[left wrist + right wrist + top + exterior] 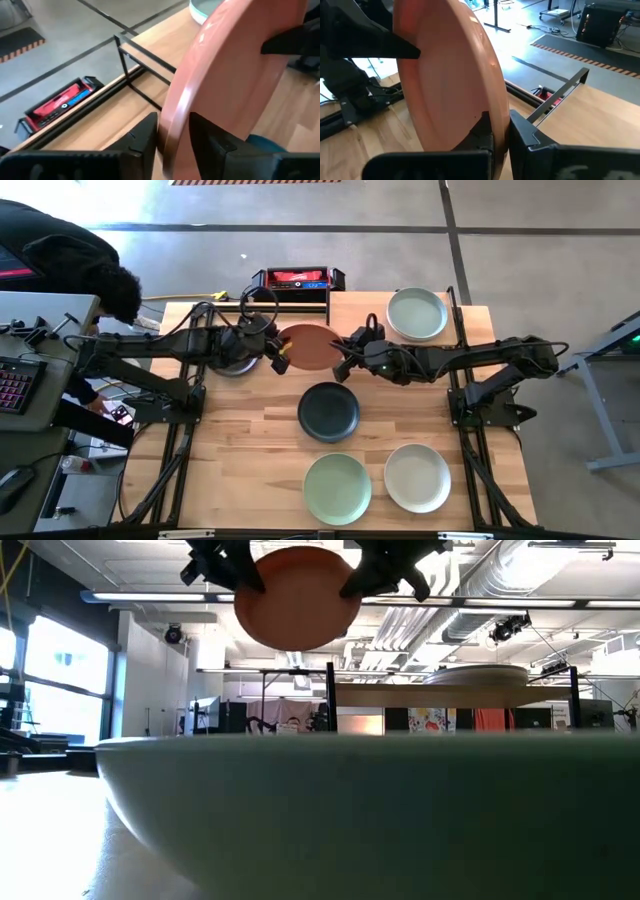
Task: Place and stack plates onto a shelf
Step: Stack the brown plate on top of the blue plate on the shelf
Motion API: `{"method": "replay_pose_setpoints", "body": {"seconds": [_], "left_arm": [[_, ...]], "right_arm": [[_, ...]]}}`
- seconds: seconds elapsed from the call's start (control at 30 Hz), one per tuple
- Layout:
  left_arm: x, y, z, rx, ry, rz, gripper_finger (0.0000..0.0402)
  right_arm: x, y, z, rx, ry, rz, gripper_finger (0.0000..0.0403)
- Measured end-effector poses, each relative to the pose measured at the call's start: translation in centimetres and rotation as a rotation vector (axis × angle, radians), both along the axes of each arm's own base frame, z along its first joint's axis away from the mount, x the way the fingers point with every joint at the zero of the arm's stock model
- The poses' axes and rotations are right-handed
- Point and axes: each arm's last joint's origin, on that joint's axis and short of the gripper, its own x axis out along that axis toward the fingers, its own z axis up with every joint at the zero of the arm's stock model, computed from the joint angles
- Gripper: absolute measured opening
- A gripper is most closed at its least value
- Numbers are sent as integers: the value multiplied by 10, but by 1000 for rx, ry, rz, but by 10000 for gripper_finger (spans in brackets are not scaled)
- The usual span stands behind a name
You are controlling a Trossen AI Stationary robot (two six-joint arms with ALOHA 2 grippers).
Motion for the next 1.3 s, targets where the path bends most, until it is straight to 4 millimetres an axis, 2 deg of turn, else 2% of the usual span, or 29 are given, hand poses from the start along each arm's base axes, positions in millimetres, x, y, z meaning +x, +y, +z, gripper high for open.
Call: {"method": "replay_pose_setpoints", "body": {"seconds": [0.1,0.27,0.53,0.77,0.97,1.3], "left_arm": [[-2,-1,5,-5,-37,-7,116],[-10,-1,18,-6,-128,-17,122],[-28,-2,35,22,-212,-22,120],[-30,-2,36,43,-193,-34,120],[-29,-2,31,41,-148,-32,120],[-30,-2,30,40,-141,-32,118]], "right_arm": [[-5,0,5,9,-18,-12,1],[-25,-2,17,8,-5,-76,1],[-74,-11,40,75,-14,-180,1],[-129,-20,56,164,-24,-264,3],[-185,-22,61,266,-47,-369,3],[-269,-20,53,447,-131,-625,5]]}}
